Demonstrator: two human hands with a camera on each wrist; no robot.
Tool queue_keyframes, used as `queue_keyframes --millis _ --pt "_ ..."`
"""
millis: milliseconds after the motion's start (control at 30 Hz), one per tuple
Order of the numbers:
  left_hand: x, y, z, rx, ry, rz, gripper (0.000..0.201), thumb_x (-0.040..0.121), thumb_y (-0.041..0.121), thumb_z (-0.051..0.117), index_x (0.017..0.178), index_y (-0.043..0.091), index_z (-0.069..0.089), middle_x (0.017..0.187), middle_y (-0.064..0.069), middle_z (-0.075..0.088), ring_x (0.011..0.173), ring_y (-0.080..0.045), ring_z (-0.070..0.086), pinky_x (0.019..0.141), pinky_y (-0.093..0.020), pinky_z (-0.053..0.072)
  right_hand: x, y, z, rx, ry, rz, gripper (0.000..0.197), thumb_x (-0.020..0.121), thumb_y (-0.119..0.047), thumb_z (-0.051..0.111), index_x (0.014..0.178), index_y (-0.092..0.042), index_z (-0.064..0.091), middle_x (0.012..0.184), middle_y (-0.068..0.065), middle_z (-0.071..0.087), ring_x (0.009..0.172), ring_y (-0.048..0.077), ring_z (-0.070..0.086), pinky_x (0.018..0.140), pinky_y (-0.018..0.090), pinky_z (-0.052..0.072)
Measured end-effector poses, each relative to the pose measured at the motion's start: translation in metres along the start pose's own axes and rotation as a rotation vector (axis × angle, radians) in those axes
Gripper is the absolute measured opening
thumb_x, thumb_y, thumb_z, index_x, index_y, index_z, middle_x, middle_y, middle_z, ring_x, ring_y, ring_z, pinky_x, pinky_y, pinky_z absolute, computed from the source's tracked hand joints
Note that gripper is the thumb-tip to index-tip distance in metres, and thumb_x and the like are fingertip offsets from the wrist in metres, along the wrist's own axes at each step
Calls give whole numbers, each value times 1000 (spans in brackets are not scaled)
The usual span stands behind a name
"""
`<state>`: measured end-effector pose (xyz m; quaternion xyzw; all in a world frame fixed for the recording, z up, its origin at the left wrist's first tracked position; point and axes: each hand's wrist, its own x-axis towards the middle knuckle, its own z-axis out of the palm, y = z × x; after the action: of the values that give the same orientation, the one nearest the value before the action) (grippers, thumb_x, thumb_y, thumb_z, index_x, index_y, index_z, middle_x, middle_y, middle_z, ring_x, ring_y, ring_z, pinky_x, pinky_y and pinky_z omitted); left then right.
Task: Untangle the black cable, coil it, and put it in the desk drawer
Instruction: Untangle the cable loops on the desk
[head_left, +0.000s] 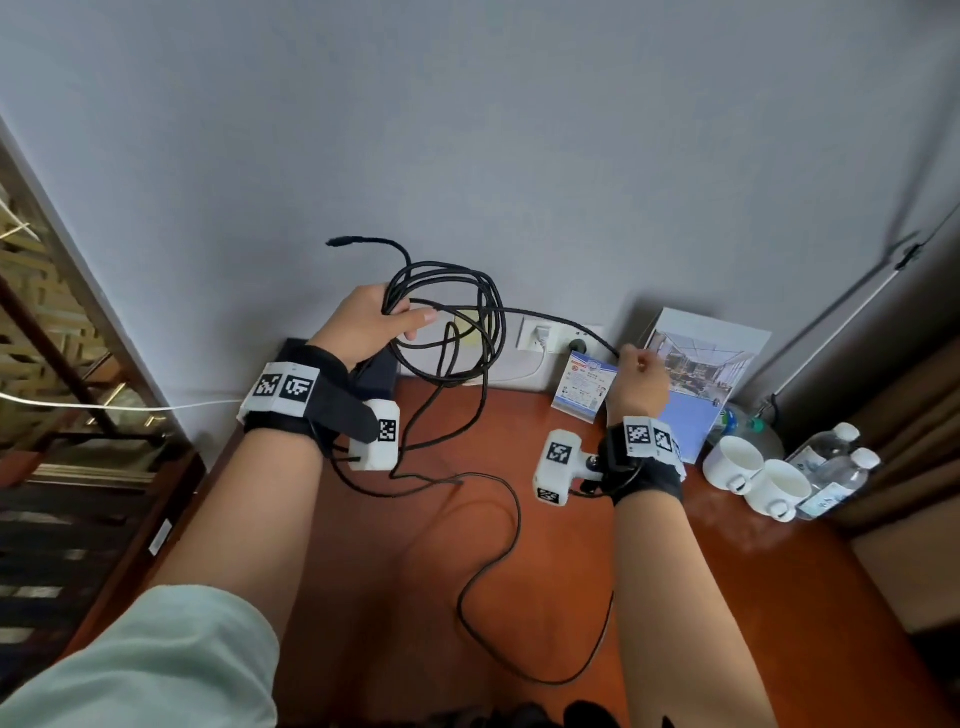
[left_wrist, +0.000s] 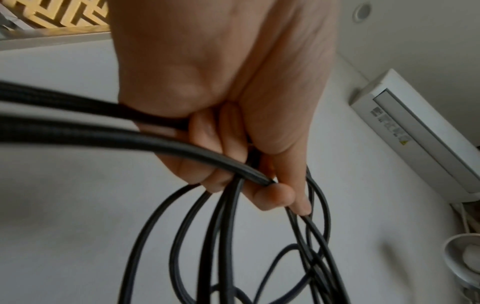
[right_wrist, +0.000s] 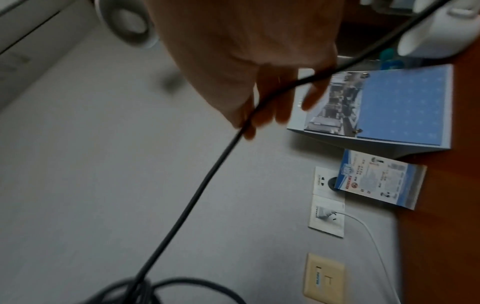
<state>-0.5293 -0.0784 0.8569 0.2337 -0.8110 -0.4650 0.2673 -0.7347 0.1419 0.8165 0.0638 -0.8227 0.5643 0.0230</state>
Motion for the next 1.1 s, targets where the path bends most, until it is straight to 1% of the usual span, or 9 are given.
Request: queue_keyframes --millis 100,200,333,467,600,700,833,967,1100 --pt "2 10 3 -19 22 51 29 85 26 70 76 5 52 64 0 59 56 3 56 75 -26 46 -9 -13 9 -55 -250 -168 35 100 -33 42 98 -7 67 85 8 66 82 22 58 72 26 37" --pt "4 19 12 -42 -5 96 42 84 23 71 63 18 35 55 10 53 58 -5 57 74 -28 46 -24 -40 16 -74 -405 -326 39 99 -38 43 95 -5 65 83 4 65 80 18 58 75 30 41" --pt "2 28 20 -44 -49 141 52 82 23 74 59 22 27 48 13 49 61 -11 59 70 -30 46 -30 -64 18 -160 -460 -466 43 100 -40 43 73 -7 46 64 -1 45 63 15 40 60 33 29" --pt "-1 28 15 -56 -42 103 53 81 30 74 58 23 26 49 11 52 67 -12 64 77 -31 46 -20 -62 11 -49 -415 -446 46 96 -41 51 61 -10 54 48 -6 40 51 10 36 55 28 30" --pt "-5 16 9 -45 -52 51 54 81 28 74 57 19 27 51 10 47 59 -3 59 67 -24 41 -3 -51 -2 109 -216 -331 43 93 -38 56 54 -21 52 39 -9 38 44 5 34 52 25 30" --pt "-10 5 5 0 -21 22 47 80 30 75 61 13 35 63 -8 48 53 4 56 64 -23 38 8 -41 -7 338 -23 -150 43 94 -37 55 55 -18 50 47 -5 36 46 9 32 52 25 29" --pt "-10 -8 -3 34 63 0 47 79 32 76 59 6 42 62 -5 53 51 4 54 63 -21 40 22 -28 -15 459 217 68 45 98 -36 46 58 -16 46 55 0 40 51 14 34 51 27 27" --pt "-7 -15 -17 49 150 9 46 80 31 75 58 10 40 59 -1 54 48 2 50 61 -20 41 44 0 -25 165 86 162 37 100 -33 38 71 -16 53 77 9 51 73 22 47 57 29 33" --pt "-4 -15 -18 70 93 49 51 83 24 72 59 20 28 55 5 39 50 -1 47 59 -14 42 38 -3 -2 -143 -258 -2 38 99 -34 40 83 -13 67 78 4 62 84 24 56 69 28 43"
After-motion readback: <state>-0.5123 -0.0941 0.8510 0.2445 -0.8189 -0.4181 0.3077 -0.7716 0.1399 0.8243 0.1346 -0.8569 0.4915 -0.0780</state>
